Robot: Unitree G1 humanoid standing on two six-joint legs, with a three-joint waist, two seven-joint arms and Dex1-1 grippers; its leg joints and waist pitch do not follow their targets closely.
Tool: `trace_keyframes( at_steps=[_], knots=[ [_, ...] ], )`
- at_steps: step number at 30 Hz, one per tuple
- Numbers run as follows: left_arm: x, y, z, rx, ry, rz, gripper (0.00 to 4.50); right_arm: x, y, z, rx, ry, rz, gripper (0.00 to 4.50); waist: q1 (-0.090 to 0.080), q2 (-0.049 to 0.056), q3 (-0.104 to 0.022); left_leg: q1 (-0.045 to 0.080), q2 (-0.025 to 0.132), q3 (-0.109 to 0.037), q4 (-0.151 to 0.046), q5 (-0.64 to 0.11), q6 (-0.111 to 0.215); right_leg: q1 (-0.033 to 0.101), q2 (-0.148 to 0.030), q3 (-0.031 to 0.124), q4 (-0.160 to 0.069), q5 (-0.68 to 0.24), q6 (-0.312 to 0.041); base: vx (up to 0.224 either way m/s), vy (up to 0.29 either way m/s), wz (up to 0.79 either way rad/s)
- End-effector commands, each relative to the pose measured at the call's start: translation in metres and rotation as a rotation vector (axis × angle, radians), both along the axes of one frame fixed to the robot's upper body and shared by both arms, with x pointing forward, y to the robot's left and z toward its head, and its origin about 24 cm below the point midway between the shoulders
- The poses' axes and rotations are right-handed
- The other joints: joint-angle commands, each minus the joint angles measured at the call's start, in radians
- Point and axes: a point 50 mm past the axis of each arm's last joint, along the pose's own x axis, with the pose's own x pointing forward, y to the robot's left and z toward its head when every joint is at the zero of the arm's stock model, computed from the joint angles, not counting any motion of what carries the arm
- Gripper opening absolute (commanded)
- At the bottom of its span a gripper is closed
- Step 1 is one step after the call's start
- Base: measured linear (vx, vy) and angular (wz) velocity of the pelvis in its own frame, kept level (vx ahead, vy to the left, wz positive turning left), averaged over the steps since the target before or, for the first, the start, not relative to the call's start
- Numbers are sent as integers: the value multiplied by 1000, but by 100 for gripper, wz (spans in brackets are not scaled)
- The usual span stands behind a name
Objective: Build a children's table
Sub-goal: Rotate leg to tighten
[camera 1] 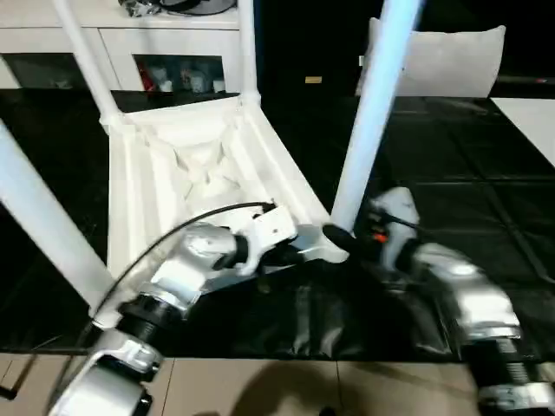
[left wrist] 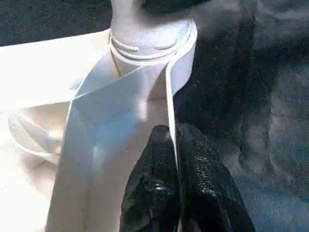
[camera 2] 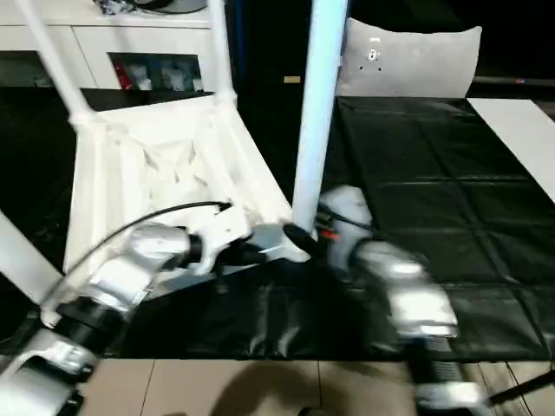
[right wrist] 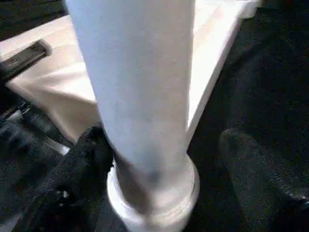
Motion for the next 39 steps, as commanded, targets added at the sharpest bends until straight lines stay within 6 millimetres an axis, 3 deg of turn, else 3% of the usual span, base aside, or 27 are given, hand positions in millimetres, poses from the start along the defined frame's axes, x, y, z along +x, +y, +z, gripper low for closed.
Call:
trace_keyframes(
  at_steps=[1, 4, 5, 11, 15, 19, 26, 28, 29, 34, 39],
  knots=[
    [-4, 3, -4, 67, 19, -111, 0, 0, -9, 9, -9, -28, 67, 399, 4, -10, -61, -23, 1, 23, -65, -121, 97, 85, -32, 42, -63, -302, -166, 0, 0, 0],
    [-7, 10, -3, 103, 21, -198, 0, 0, -16, 13, -51, -33, 141, 412, 4, -15, -60, -21, 3, 23, -66, -139, 96, 82, -32, 42, -67, -328, -158, 0, 0, 0],
    [-9, 12, -2, 113, 27, -242, 0, -1, -19, 14, -74, -34, 181, 432, 4, -12, -60, -20, 5, 23, -67, -140, 94, 81, -32, 43, -65, -327, -161, 0, 0, 0],
    [-17, 18, 0, 159, 74, -428, 0, -11, -19, 19, -63, 12, 424, 445, 20, -15, -63, -15, 12, 25, -64, -114, 111, 79, -33, 45, -52, -267, -201, 0, 0, 0],
    [-22, 15, 3, 156, 95, -504, 0, -17, -15, 17, -50, 73, 529, 410, 43, -17, -67, -16, 16, 27, -60, -61, 125, 80, -34, 46, -37, -194, -232, 0, 0, 0],
    [-26, 14, 3, 169, 109, -576, 0, -19, -10, 15, -8, 115, 606, 378, 51, -23, -65, -17, 15, 29, -62, -69, 118, 80, -36, 46, -40, -224, -221, 0, 0, 0],
    [-26, 13, 4, 161, 104, -591, 0, -21, 1, 14, 42, 139, 675, 329, 53, -29, -63, -17, 15, 27, -66, -99, 80, 77, -39, 46, -48, -310, -175, 0, 0, 0],
    [-27, 13, 4, 158, 105, -592, 0, -21, 6, 13, 66, 146, 687, 298, 52, -29, -63, -16, 16, 27, -67, -102, 73, 77, -38, 46, -48, -304, -176, 0, 0, 0],
    [-27, 13, 4, 158, 107, -592, 0, -21, 9, 12, 73, 151, 693, 298, 53, -24, -62, -16, 16, 26, -67, -104, 70, 77, -38, 46, -48, -300, -177, 0, 0, 0],
    [-28, 17, 1, 163, 114, -578, 0, -25, 14, 6, 102, 178, 709, 245, 54, -26, -66, -16, 17, 25, -67, -96, 61, 80, -37, 46, -42, -253, -192, 0, 0, 0],
    [-29, 18, -1, 148, 126, -541, 0, -32, 17, 5, 151, 194, 701, 223, 56, -19, -65, -15, 17, 25, -67, -99, 55, 81, -36, 47, -41, -227, -202, 0, 0, 0]
  ],
)
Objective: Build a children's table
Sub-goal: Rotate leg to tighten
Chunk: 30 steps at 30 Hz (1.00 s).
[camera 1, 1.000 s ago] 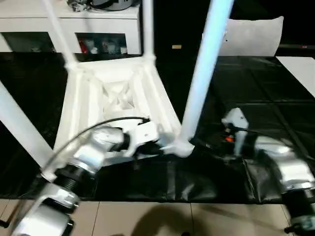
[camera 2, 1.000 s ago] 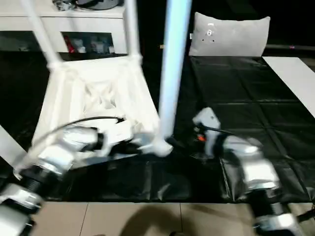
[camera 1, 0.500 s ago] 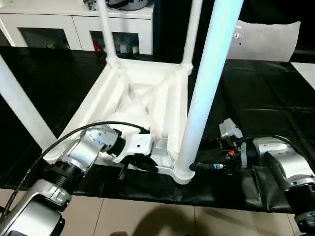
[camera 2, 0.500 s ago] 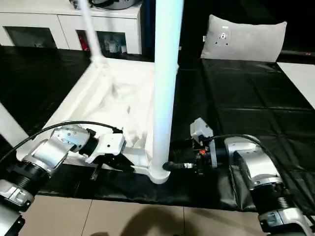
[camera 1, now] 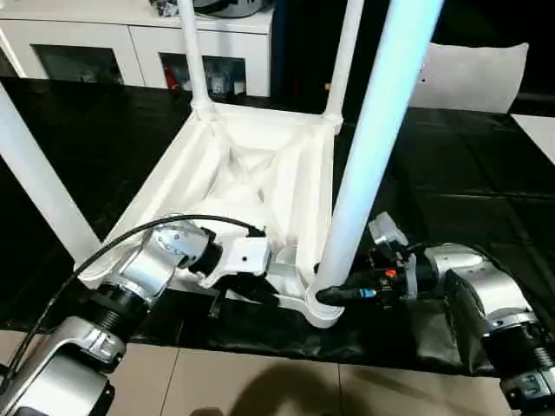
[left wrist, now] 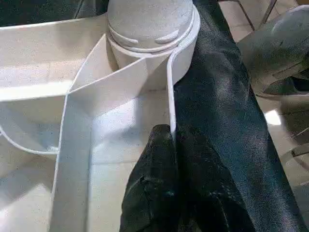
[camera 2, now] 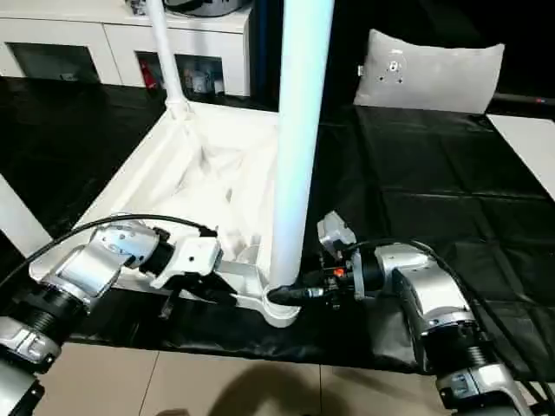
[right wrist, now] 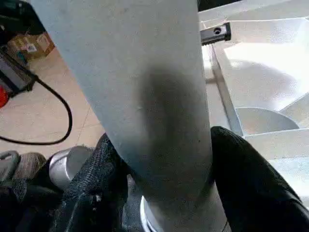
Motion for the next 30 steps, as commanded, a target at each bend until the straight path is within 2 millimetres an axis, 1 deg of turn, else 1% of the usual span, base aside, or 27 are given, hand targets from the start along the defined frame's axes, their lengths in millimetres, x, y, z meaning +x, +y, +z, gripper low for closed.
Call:
trace_keyframes(
  at_steps=[1, 4, 5, 6, 7, 8, 9, 10, 11, 12, 13, 14, 15, 16, 17, 18, 19, 20, 21, 22, 23, 24, 25, 26, 27, 29, 30],
  knots=[
    [-9, -8, -9, 18, 43, -37, 0, -5, 5, 1, 53, 32, -9, 218, -4, 4, -64, -18, 14, 22, -71, -99, 57, 75, -31, 47, -45, -224, -205, 0, 0, 0],
    [-8, -10, -11, 0, 51, 12, 0, -8, 11, -2, 60, 39, -55, 216, -3, 0, -63, -18, 12, 22, -73, -107, 50, 76, -32, 47, -48, -244, -194, 0, 0, 0],
    [-7, -13, -10, -31, 62, 66, 0, -6, 18, -6, 32, 29, -138, 216, -3, 11, -61, -16, 12, 22, -75, -123, 44, 73, -32, 46, -53, -268, -188, 0, 0, 0],
    [-5, -15, -9, -49, 70, 107, 0, -2, 23, -9, 12, 15, -202, 216, -8, 6, -57, -16, 10, 22, -77, -143, 33, 73, -31, 46, -59, -302, -174, 0, 0, 0],
    [-5, -15, -9, -50, 71, 111, 0, -2, 23, -9, 10, 13, -210, 216, -15, 5, -52, -17, 6, 21, -82, -181, 22, 73, -31, 44, -67, -383, -146, 0, 0, 0],
    [-4, -16, -8, -59, 72, 131, 0, 1, 26, -10, 1, -1, -251, 215, -18, 8, -51, -14, 3, 19, -83, -206, 18, 73, -31, 41, -74, -436, -127, 0, 0, 0],
    [-2, -21, -7, -80, 65, 175, 0, 12, 31, -12, -23, -15, -392, 213, -23, 10, -49, -12, -2, 17, -82, -236, 13, 70, -33, 38, -85, -525, -88, 0, 0, 0],
    [0, -25, -6, -91, 53, 205, 0, 19, 34, -13, -40, -17, -482, 212, -34, 8, -43, -13, -7, 15, -81, -263, 3, 65, -32, 30, -98, -607, -49, -55, -6, -8],
    [2, -29, -4, -110, 37, 251, 0, 26, 37, -13, -52, -11, -577, 212, -49, 17, -41, -12, -13, 9, -77, -295, -9, 65, -31, 14, -111, -686, -8, -55, -6, -8],
    [4, -32, -3, -122, 26, 282, 0, 30, 40, -13, -58, -6, -633, 209, -60, 16, -41, -14, -15, 7, -75, -306, -12, 65, -30, 5, -120, -708, 13, -67, 2, -15],
    [8, -37, -1, -151, 14, 339, 0, 34, 44, -12, -64, 3, -701, 208, -82, 18, -43, -15, -17, 0, -71, -327, -15, 71, -28, -19, -134, -724, 44, -71, 20, -20],
    [8, -37, -1, -156, 13, 348, 0, 35, 45, -12, -65, 4, -709, 208, -90, 26, -44, -16, -17, -4, -70, -342, -11, 74, -28, -29, -139, -720, 52, -71, 20, -20],
    [11, -40, 1, -177, 9, 382, 0, 36, 47, -12, -68, 8, -740, 207, -110, 30, -48, -20, -10, -11, -71, -366, 6, 89, -28, -47, -150, -674, 58, -57, 43, -19],
    [12, -42, 2, -190, 8, 401, 0, 37, 49, -11, -71, 7, -768, 206, -120, 51, -46, -22, 9, -26, -85, -410, 19, 104, -34, -52, -144, -593, 35, 0, 0, 0],
    [12, -43, 2, -196, 8, 411, 0, 38, 50, -11, -73, 6, -785, 206, -134, 51, -49, -34, 26, -36, -97, -439, 28, 118, -40, -46, -123, -489, 4, 0, 0, 0],
    [15, -49, 5, -211, -12, 455, 0, 43, 54, -12, -106, -19, -877, 206, -138, 51, -44, -24, 19, -29, -96, -452, 26, 103, -42, -40, -129, -482, -16, 0, 0, 0],
    [16, -52, 6, -216, -23, 475, 0, 45, 56, -12, -128, -40, -910, 206, -144, 46, -41, -16, 10, -23, -90, -449, 24, 92, -41, -43, -137, -509, -24, 0, 0, 0],
    [16, -52, 6, -216, -23, 475, 0, 45, 56, -12, -128, -40, -910, 206, -148, 42, -42, -13, 0, -19, -82, -433, 20, 87, -42, -47, -142, -540, -24, 0, 0, 0],
    [18, -56, 8, -214, -49, 503, 0, 47, 60, -12, -147, -83, -937, 206, -152, 46, -43, -15, -9, -16, -75, -393, 26, 86, -44, -52, -149, -582, -17, 0, 0, 0],
    [17, -56, 7, -203, -55, 500, 0, 47, 61, -10, -109, -66, -939, 206, -152, 47, -43, -15, -8, -15, -74, -388, 29, 85, -43, -52, -150, -579, -15, 0, 0, 0],
    [17, -55, 6, -191, -62, 501, 0, 48, 61, -8, -79, -59, -953, 239, -152, 48, -43, -13, -8, -15, -75, -383, 33, 84, -43, -51, -150, -569, -18, 0, 0, 0],
    [18, -53, 5, -180, -69, 502, 0, 48, 59, -6, -52, -63, -957, 270, -150, 51, -44, -14, -6, -15, -77, -376, 37, 84, -43, -45, -144, -543, -31, 0, 0, 0],
    [18, -51, 4, -169, -75, 504, 0, 47, 58, -4, -36, -77, -946, 270, -149, 49, -47, -21, -2, -16, -81, -355, 41, 89, -43, -37, -135, -497, -48, 0, 0, 0],
    [19, -48, 3, -159, -81, 508, 0, 46, 57, -3, -31, -97, -924, 270, -146, 50, -48, -21, 0, -16, -82, -347, 44, 88, -44, -32, -130, -474, -60, 0, 0, 0],
    [19, -46, 3, -153, -84, 510, 0, 44, 56, -3, -29, -109, -906, 282, -134, 49, -53, -15, 5, -10, -82, -290, 50, 82, -43, -15, -115, -385, -111, 0, 0, 0],
    [20, -39, 2, -134, -93, 513, 0, 40, 49, -3, -24, -136, -871, 310, -125, 46, -55, -17, 2, -4, -81, -241, 56, 82, -38, -6, -104, -328, -142, 0, 0, 0],
    [20, -38, 1, -131, -95, 513, 0, 39, 47, -3, -23, -141, -864, 310, -116, 42, -57, -18, 2, 0, -78, -206, 67, 82, -37, 1, -97, -304, -155, 60, -15, 12]
  ],
)
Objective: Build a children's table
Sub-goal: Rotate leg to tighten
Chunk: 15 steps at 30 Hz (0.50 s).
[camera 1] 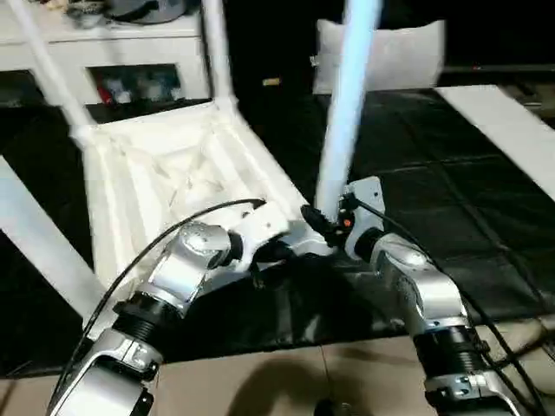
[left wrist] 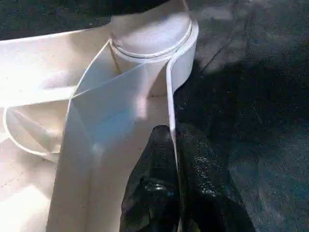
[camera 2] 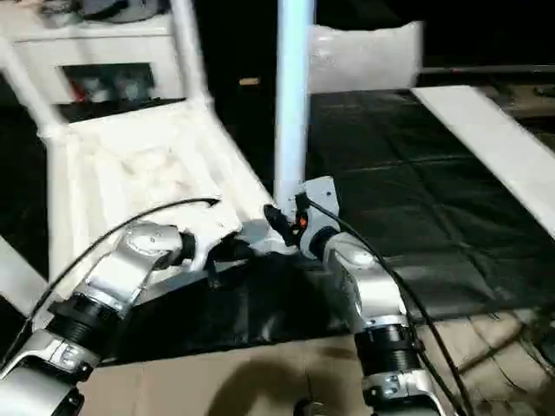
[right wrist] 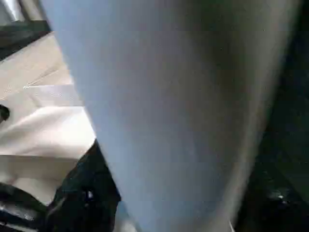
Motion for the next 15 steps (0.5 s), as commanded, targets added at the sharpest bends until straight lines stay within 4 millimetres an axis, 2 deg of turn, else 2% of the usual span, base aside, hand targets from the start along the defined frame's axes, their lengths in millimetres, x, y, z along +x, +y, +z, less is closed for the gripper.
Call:
trace_keyframes(
  at_steps=[1, 2, 3, 4, 5, 6, 7, 8, 10, 13, 14, 15],
  knots=[
    [1, -3, 7, 10, -41, -47, 0, -5, 2, 1, 14, -22, 66, 315, 13, -1, -65, -14, 1, 30, -74, -179, 78, 61, -32, 49, -45, -320, -161, 69, -25, 13],
    [0, 1, 6, 16, -39, -54, 0, -8, -3, 1, 16, -31, 94, 330, 18, -2, -66, -14, 1, 31, -73, -162, 82, 60, -31, 54, -41, -308, -170, 69, -25, 13],
    [-1, 4, 4, 28, -32, -69, 0, -12, -8, 2, 13, -45, 146, 342, 28, 3, -71, -24, 1, 29, -70, -108, 97, 71, -33, 57, -29, -264, -180, 60, -30, 5],
    [-1, 7, 3, 38, -25, -81, 0, -15, -13, 3, 3, -55, 189, 351, 38, 1, -78, -26, 2, 28, -65, -45, 113, 72, -32, 59, -16, -191, -196, 0, 0, 0],
    [-1, 9, 3, 44, -25, -88, 0, -15, -15, 3, -9, -60, 206, 356, 40, -3, -77, -31, -1, 29, -60, -23, 122, 71, -30, 61, -12, -158, -204, 0, 0, 0],
    [-3, 12, 2, 51, -26, -124, 0, -19, -24, 3, -33, -71, 263, 363, 49, 1, -75, -30, -2, 31, -60, -16, 136, 71, -33, 61, -11, -157, -215, 0, 0, 0],
    [-3, 12, 2, 51, -26, -124, 0, -19, -24, 3, -33, -71, 263, 363, 50, -2, -74, -31, -3, 32, -58, -25, 136, 73, -32, 61, -12, -171, -211, 0, 0, 0],
    [-5, 15, 2, 47, -37, -184, 0, -20, -34, 5, -52, -76, 307, 374, 55, -6, -71, -32, -4, 34, -60, -44, 130, 73, -31, 60, -18, -218, -198, 0, 0, 0],
    [-7, 17, 2, 56, -37, -231, 0, -21, -41, 8, -60, -71, 351, 396, 58, -7, -69, -30, -5, 34, -63, -78, 114, 73, -31, 60, -23, -300, -170, 0, 0, 0],
    [-8, 20, 1, 77, -39, -276, 0, -23, -46, 10, -68, -64, 402, 418, 60, -12, -66, -28, -3, 35, -66, -111, 99, 70, -30, 58, -32, -369, -138, 0, 0, 0],
    [-8, 21, 1, 87, -40, -295, 0, -24, -48, 10, -73, -60, 422, 430, 62, -8, -64, -26, -1, 34, -68, -130, 94, 66, -30, 58, -35, -399, -126, 0, 0, 0],
    [-11, 26, -1, 118, -31, -357, 0, -27, -52, 12, -93, -46, 491, 440, 62, -13, -63, -24, 1, 34, -69, -145, 90, 64, -29, 57, -37, -415, -120, 0, 0, 0]
  ],
)
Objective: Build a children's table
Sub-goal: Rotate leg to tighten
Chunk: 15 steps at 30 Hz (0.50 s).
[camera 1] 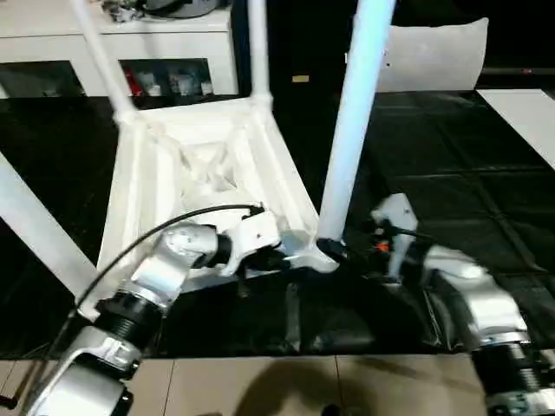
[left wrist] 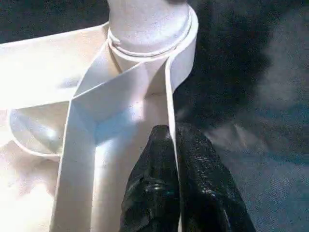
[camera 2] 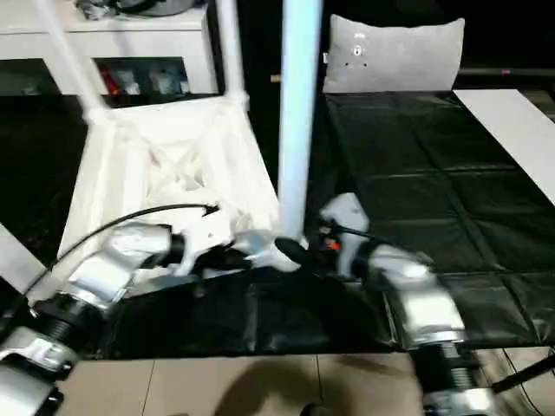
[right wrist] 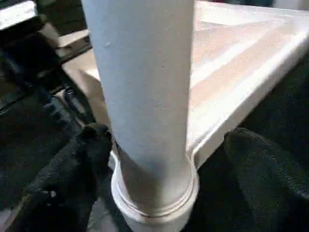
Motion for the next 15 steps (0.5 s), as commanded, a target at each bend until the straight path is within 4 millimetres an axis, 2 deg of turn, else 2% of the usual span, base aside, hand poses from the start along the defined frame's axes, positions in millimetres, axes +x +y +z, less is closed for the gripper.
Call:
trace_keyframes(
  at_steps=[1, 2, 3, 5, 7, 9, 10, 14, 15],
  knots=[
    [-5, -1, -3, 62, 12, -118, 0, -1, 1, 7, -9, -15, 84, 448, 7, -12, -62, -23, -1, 31, -69, -151, 91, 81, -32, 47, -76, -403, -117, 0, 0, 0],
    [-6, 0, -3, 75, 15, -145, 0, -2, 0, 7, -22, -12, 113, 448, 9, -12, -61, -20, 2, 32, -70, -158, 91, 78, -31, 48, -77, -405, -118, 0, 0, 0],
    [-9, 5, -4, 102, 26, -208, 0, -4, -3, 9, -47, -1, 179, 448, 11, -14, -62, -21, 2, 32, -70, -162, 91, 80, -33, 48, -75, -403, -120, 0, 0, 0],
    [-10, 6, -4, 109, 32, -229, 0, -5, -4, 9, -55, 3, 201, 448, 15, -14, -65, -23, 4, 31, -70, -145, 92, 82, -34, 50, -71, -386, -122, 0, 0, 0],
    [-14, 9, -4, 133, 49, -297, 0, -8, -4, 8, -84, 21, 286, 448, 26, -19, -68, -23, 6, 32, -67, -112, 97, 81, -35, 51, -63, -345, -138, 0, 0, 0],
    [-15, 9, -3, 137, 54, -323, 0, -10, -4, 7, -80, 43, 324, 448, 32, -17, -68, -24, 8, 32, -66, -96, 100, 82, -35, 53, -57, -316, -153, 0, 0, 0],
    [-15, 9, -3, 137, 55, -329, 0, -11, -4, 7, -78, 47, 332, 421, 37, -18, -68, -24, 9, 33, -66, -95, 101, 81, -35, 53, -56, -303, -161, 0, 0, 0],
    [-20, 6, -2, 130, 78, -388, 0, -14, 1, 6, -36, 74, 392, 394, 48, -23, -71, -23, 11, 34, -66, -78, 100, 82, -37, 55, -50, -277, -172, 0, 0, 0],
    [-22, 4, -2, 128, 81, -405, 0, -15, 3, 5, -17, 80, 409, 394, 52, -21, -71, -22, 12, 34, -66, -79, 99, 82, -37, 55, -48, -277, -175, 0, 0, 0]
  ],
)
